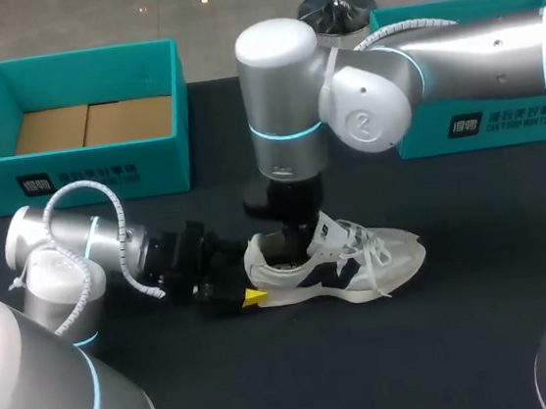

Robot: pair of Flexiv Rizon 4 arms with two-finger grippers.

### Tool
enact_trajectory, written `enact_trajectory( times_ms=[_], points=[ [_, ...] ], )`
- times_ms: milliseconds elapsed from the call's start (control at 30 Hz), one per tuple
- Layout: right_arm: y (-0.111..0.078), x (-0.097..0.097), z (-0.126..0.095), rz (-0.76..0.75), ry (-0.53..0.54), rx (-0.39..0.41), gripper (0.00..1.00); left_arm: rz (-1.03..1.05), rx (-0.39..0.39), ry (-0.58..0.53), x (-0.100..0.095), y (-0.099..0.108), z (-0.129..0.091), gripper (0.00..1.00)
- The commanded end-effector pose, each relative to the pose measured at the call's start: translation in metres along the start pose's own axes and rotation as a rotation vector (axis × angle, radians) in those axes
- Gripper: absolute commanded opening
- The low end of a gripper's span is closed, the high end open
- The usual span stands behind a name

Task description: Take the shoe out of the shoebox, open the shoe tongue, remove and reinsert the insole, then place the shoe into the shoebox

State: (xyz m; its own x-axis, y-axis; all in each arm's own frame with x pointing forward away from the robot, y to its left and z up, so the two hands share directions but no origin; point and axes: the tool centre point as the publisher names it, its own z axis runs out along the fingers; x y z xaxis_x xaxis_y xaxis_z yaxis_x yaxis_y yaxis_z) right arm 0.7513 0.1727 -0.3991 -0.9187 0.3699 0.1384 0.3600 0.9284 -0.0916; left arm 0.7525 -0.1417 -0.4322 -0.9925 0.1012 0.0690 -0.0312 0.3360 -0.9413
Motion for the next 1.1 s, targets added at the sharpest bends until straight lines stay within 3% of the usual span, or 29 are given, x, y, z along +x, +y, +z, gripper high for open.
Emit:
enact_trajectory(
  times_ms=[33, 133, 300, 333, 400, 800, 1100],
  points=[
    [0.015, -0.001, 0.035, 0.001, 0.037, 0.031, 0.39, 0.001, -0.001, -0.001, -0.001, 0.003, 0.003, 0.00],
    [0.018, 0.003, 0.055, -0.004, 0.064, 0.038, 0.40, 0.001, -0.001, -0.001, -0.001, 0.003, 0.003, 0.00],
    [0.018, 0.012, 0.064, -0.015, 0.091, 0.049, 0.38, 0.001, -0.001, -0.001, -0.001, 0.003, 0.003, 0.00],
    [0.017, 0.015, 0.065, -0.014, 0.096, 0.052, 0.28, 0.001, -0.001, -0.001, -0.001, 0.003, 0.003, 0.00],
    [0.015, 0.018, 0.066, -0.015, 0.103, 0.058, 0.00, 0.001, -0.001, -0.001, -0.001, 0.003, 0.003, 0.00],
    [0.009, 0.020, 0.064, -0.009, 0.110, 0.062, 0.00, 0.001, -0.001, -0.001, -0.001, 0.003, 0.003, 0.00],
    [0.002, 0.017, 0.043, -0.006, 0.120, 0.044, 0.00, 0.001, -0.001, -0.001, -0.001, 0.003, 0.003, 0.00]
  ],
)
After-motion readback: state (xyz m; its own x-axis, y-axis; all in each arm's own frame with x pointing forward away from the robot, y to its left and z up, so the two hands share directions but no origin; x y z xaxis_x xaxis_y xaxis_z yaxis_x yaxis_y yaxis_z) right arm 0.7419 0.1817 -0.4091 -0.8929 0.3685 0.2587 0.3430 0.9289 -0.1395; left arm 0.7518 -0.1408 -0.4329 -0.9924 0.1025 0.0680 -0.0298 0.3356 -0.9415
